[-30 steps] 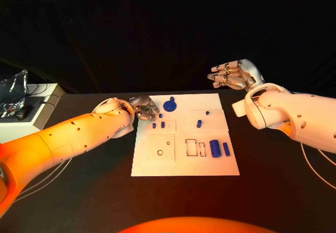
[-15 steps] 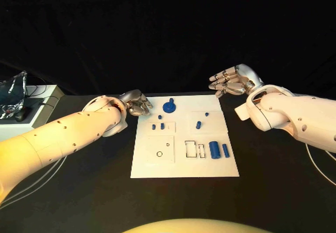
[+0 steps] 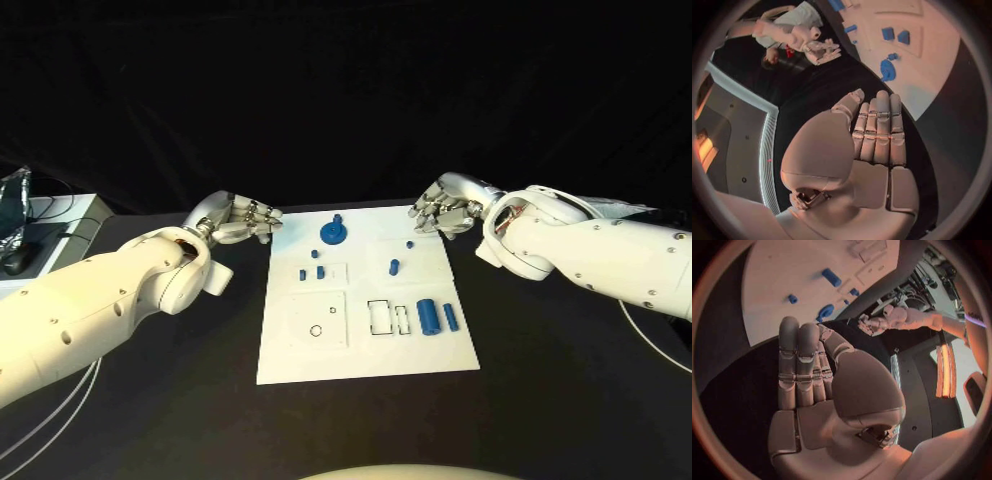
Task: Assemble the parts on the task board
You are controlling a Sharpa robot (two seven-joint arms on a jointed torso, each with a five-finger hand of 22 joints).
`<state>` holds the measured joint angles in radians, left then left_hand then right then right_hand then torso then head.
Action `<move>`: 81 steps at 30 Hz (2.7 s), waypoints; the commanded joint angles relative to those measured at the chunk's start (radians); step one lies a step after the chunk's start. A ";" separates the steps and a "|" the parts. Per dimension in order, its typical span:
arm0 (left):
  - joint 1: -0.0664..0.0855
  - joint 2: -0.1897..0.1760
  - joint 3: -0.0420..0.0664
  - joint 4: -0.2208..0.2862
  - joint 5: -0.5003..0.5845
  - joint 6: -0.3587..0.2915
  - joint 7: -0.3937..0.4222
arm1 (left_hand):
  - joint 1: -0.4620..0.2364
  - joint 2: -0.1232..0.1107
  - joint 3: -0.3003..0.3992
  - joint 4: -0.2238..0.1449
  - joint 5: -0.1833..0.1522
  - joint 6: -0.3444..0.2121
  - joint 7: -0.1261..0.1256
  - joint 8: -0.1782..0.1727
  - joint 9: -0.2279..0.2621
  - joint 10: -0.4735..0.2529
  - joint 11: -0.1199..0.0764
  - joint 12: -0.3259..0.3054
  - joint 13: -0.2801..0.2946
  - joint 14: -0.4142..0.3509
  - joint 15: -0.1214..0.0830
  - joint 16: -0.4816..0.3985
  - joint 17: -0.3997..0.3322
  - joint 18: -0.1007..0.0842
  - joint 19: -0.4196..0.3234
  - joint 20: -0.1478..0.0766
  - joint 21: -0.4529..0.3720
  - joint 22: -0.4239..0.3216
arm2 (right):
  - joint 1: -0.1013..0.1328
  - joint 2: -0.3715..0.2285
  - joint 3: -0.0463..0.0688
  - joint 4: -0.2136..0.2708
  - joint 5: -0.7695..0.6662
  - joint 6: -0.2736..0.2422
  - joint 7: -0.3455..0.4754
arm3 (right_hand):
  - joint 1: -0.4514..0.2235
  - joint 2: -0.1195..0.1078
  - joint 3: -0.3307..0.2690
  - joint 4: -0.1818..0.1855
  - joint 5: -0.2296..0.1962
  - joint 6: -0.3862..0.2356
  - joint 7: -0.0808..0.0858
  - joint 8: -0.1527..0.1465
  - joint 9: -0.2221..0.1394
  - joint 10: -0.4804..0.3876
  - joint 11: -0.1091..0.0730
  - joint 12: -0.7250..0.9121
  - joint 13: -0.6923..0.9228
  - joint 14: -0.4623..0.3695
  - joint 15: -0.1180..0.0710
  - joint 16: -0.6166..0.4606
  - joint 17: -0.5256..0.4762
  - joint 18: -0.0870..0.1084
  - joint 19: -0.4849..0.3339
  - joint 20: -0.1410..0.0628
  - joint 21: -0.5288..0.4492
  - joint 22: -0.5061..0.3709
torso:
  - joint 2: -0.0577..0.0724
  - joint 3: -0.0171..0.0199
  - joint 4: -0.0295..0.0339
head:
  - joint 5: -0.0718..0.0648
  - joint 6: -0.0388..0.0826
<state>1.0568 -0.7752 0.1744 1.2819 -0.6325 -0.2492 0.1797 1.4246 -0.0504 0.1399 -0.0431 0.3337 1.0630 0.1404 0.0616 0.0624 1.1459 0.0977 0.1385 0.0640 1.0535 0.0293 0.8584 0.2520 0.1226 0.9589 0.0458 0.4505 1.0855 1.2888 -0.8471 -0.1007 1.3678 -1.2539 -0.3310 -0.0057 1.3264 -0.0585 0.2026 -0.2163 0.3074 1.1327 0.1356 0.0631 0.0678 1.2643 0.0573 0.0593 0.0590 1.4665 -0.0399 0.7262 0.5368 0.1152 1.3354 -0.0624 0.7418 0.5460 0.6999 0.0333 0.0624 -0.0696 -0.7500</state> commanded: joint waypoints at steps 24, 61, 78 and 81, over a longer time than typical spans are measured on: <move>-0.061 -0.093 0.044 0.147 0.386 0.115 0.149 | 0.048 0.054 -0.149 0.019 0.005 0.003 0.001 0.003 0.001 0.013 -0.003 -0.006 -0.001 0.028 0.002 -0.074 0.031 -0.027 0.053 -0.009 -0.088 -0.054 | -0.055 0.095 -0.009 -0.080 -0.381 0.041 -0.164 | 0.006 -0.066 0.046 0.108 -0.031 -0.017 0.008 -0.002 0.001 -0.070 0.025 0.000 0.000 -0.030 0.016 0.210 0.037 0.054 0.025 0.026 0.160 0.321 | 0.000 -0.0027 0.0031 | -0.007 -0.001; -0.061 -0.098 0.045 0.145 0.378 0.099 0.117 | 0.060 0.060 -0.144 0.010 0.007 0.006 0.004 0.003 0.001 0.012 -0.002 -0.007 -0.001 0.028 0.002 -0.082 0.035 -0.025 0.052 -0.010 -0.088 -0.038 | -0.074 0.146 -0.015 -0.117 -0.352 0.101 -0.149 | -0.014 -0.016 0.219 0.140 -0.069 0.055 -0.016 0.004 0.010 -0.054 0.014 0.000 0.000 -0.040 0.011 0.249 0.005 0.050 0.054 0.023 0.099 0.472 | 0.001 -0.0015 0.0003 | -0.002 -0.015; -0.061 -0.098 0.045 0.141 0.346 0.091 0.117 | 0.061 0.062 -0.132 -0.005 0.009 0.007 0.005 0.003 0.001 0.013 -0.001 -0.008 -0.001 0.029 0.002 -0.085 0.038 -0.023 0.047 -0.011 -0.085 -0.012 | -0.077 0.133 -0.015 -0.091 -0.372 -0.021 -0.189 | -0.011 0.020 0.231 0.086 -0.066 0.099 -0.030 0.004 0.062 -0.005 -0.003 -0.001 0.000 -0.039 -0.001 0.274 0.014 0.029 0.076 0.009 0.155 0.578 | 0.000 -0.0001 0.0005 | 0.000 -0.017; -0.061 -0.098 0.045 0.138 0.336 0.091 0.118 | 0.060 0.062 -0.130 -0.007 0.009 0.007 0.005 0.003 0.001 0.012 -0.001 -0.009 -0.001 0.029 0.002 -0.085 0.039 -0.023 0.047 -0.011 -0.084 -0.008 | -0.077 0.130 -0.015 -0.085 -0.369 -0.083 -0.197 | -0.020 0.017 0.242 0.080 -0.066 0.097 -0.030 0.003 0.087 -0.002 -0.004 -0.001 0.000 -0.040 -0.002 0.280 0.010 0.029 0.081 0.009 0.141 0.609 | 0.000 0.0017 -0.0003 | 0.002 -0.017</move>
<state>0.9962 -0.8738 0.2181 1.4202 -0.2717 -0.1575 0.2913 1.4812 0.0062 0.0115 -0.0459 0.3409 1.0669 0.1434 0.0615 0.0621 1.1529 0.0949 0.1343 0.0644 1.0756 0.0322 0.7774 0.2899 0.1073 1.0044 0.0357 0.3651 1.0772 1.2146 -0.7193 -0.1144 1.2774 -1.6125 -0.3447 -0.1876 1.3173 -0.0433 0.4382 -0.1384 0.2412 1.2267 0.1038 0.0653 0.0789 1.2504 0.0580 0.0554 0.0568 1.4277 -0.0360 1.0029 0.5479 0.1309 1.4096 -0.0534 0.8863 1.1513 0.7005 0.0337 0.0623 -0.0684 -0.7677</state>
